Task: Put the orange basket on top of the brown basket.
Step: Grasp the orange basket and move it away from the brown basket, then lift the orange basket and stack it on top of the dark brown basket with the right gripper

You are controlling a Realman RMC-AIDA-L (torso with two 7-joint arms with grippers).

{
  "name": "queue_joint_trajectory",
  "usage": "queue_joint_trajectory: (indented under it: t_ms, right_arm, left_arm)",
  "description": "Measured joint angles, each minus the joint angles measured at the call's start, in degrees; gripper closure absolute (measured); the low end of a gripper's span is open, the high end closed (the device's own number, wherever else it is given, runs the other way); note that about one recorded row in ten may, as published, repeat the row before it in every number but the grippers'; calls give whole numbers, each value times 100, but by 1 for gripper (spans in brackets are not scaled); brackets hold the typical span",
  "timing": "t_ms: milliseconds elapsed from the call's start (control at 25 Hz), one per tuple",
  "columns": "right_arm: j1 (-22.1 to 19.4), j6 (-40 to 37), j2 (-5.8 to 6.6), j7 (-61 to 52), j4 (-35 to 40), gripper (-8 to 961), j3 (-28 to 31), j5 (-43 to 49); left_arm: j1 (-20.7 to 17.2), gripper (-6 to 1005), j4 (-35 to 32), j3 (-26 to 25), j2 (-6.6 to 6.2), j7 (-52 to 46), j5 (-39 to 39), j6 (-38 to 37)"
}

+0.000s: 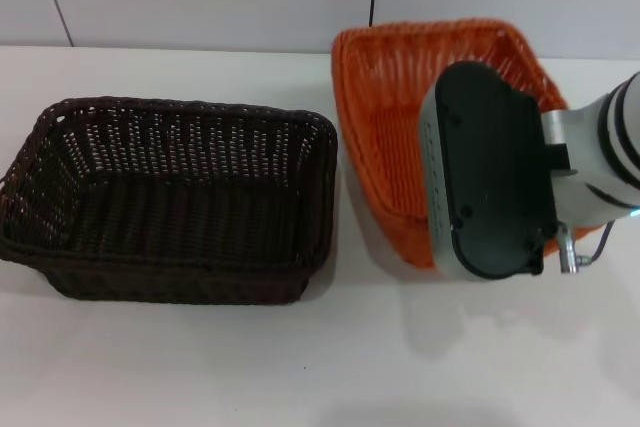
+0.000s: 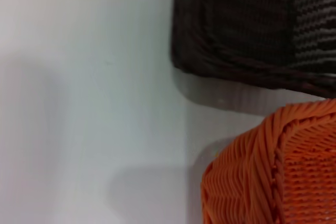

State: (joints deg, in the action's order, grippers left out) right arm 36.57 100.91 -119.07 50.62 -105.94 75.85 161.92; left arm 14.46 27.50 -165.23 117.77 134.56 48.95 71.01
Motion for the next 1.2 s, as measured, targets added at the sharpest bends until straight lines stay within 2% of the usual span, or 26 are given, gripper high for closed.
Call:
queue_joint_trajectory:
  t_ms: [280,680,960,1200]
  right_arm:
    - [41,-186,20,6,-296,799,-328,508]
    - [489,-372,50,498,-604,796,-348,542]
    - [856,-1026,60,1009,-336,794,-409,546]
    - [918,-1392,97,1332,-111,792,-580,547]
  left_arm:
    - [11,403,1,13,0,-6,2,29]
    - [-2,404,-83,34,7,-9,47,127]
    - [-46,405,-454,55,26,-7,86,225]
    - [-94,407,-631,128,34,-4,137,307]
